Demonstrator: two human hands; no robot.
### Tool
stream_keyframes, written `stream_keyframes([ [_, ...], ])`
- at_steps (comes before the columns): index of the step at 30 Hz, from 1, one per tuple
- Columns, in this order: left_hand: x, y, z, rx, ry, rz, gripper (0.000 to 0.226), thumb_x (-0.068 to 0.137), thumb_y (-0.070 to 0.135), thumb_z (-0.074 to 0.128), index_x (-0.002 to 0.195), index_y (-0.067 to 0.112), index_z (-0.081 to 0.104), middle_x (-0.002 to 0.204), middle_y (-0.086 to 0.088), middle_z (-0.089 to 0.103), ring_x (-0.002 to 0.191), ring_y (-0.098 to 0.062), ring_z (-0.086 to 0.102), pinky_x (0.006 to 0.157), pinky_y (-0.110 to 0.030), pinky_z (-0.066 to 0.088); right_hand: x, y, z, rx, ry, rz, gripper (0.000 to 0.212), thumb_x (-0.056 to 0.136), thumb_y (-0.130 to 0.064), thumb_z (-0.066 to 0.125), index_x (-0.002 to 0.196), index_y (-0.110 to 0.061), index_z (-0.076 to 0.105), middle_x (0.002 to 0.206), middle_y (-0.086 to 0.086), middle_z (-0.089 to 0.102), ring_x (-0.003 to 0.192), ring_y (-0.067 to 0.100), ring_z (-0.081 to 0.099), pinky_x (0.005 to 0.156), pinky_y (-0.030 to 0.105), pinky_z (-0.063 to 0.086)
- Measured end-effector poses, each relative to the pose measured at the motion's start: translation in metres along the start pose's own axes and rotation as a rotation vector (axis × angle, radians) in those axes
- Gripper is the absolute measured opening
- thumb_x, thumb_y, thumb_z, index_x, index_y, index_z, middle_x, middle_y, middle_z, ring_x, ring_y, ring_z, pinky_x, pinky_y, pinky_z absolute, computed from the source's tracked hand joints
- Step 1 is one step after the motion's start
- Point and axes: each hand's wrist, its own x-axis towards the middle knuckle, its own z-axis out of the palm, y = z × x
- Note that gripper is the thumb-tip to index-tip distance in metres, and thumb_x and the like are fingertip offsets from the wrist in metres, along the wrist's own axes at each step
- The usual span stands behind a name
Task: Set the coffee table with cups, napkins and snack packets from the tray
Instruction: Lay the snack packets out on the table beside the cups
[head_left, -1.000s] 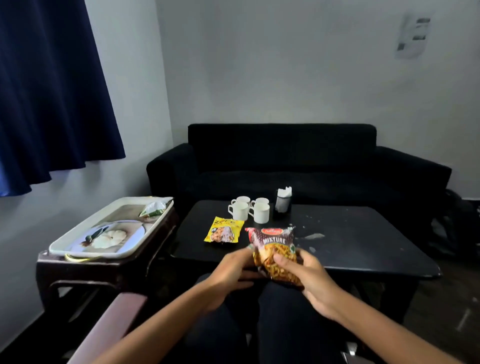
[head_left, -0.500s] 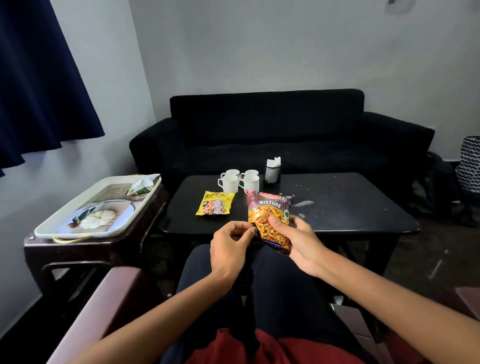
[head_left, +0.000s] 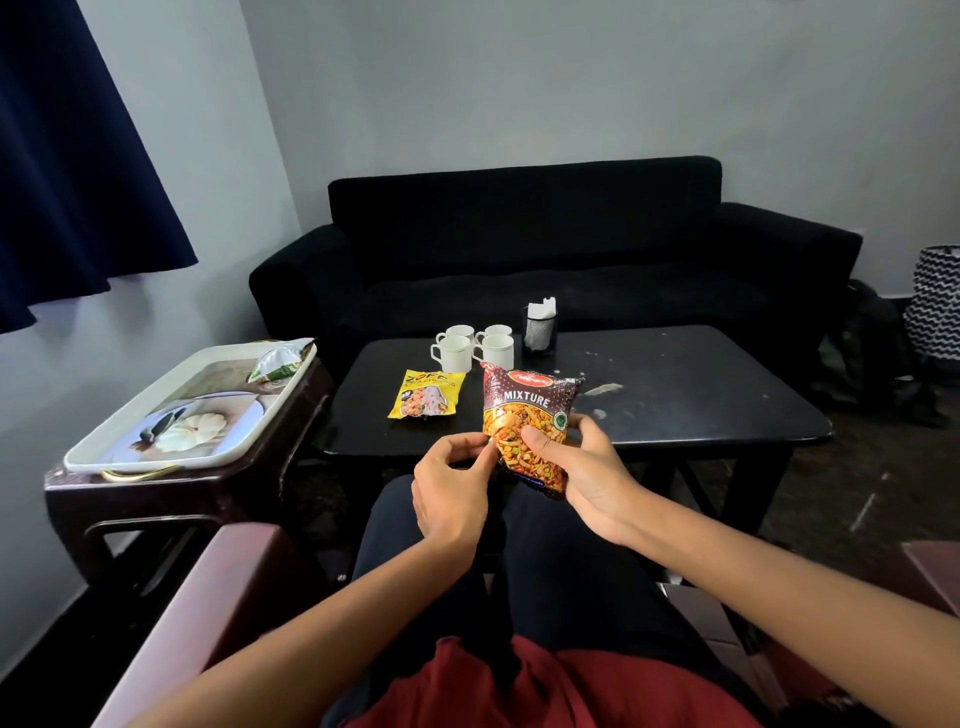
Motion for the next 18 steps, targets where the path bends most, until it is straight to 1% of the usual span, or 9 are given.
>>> stream_keyframes([
  [6,0.003,-0.004,0.000,0.069,0.001,0.023,0.003,0.082,0.034,0.071,0.081,0.032,0.070,0.080,0.011,0.072,0.079,-0.007,0.068,0.078,-0.040,0.058,-0.001,0.001,0.000,-0.014,0.010,-0.003,0.053,0.075,-0.011,0.074,0.119,-0.013,0.046,0.109,0.006,0.066,0.103,0.022,0.064,0.093,0.038,0.051],
  [11,0.005,-0.003,0.001,0.168,-0.032,0.109,0.006,0.089,0.032,0.063,0.084,0.032,0.067,0.077,0.013,0.070,0.075,-0.003,0.066,0.075,-0.032,0.056,0.000,-0.002,0.001,0.000,0.023,0.024,0.055,0.077,-0.011,0.073,0.124,-0.009,0.045,0.111,0.009,0.066,0.104,0.024,0.064,0.093,0.040,0.051],
  [15,0.008,0.003,0.002,0.150,-0.086,0.172,0.010,0.091,0.033,0.060,0.082,0.032,0.062,0.075,0.014,0.068,0.073,-0.001,0.064,0.070,-0.024,0.051,0.004,-0.016,0.001,0.059,0.028,0.069,0.049,0.082,-0.011,0.068,0.126,-0.004,0.047,0.110,0.011,0.067,0.099,0.024,0.065,0.085,0.038,0.053],
  [18,0.010,0.007,0.003,0.084,-0.109,0.193,0.009,0.093,0.031,0.058,0.085,0.027,0.062,0.076,0.012,0.070,0.073,0.003,0.065,0.069,-0.020,0.049,0.005,-0.026,0.001,0.133,0.000,0.110,0.043,0.085,-0.009,0.063,0.125,-0.001,0.050,0.112,0.016,0.067,0.094,0.025,0.066,0.076,0.036,0.054],
])
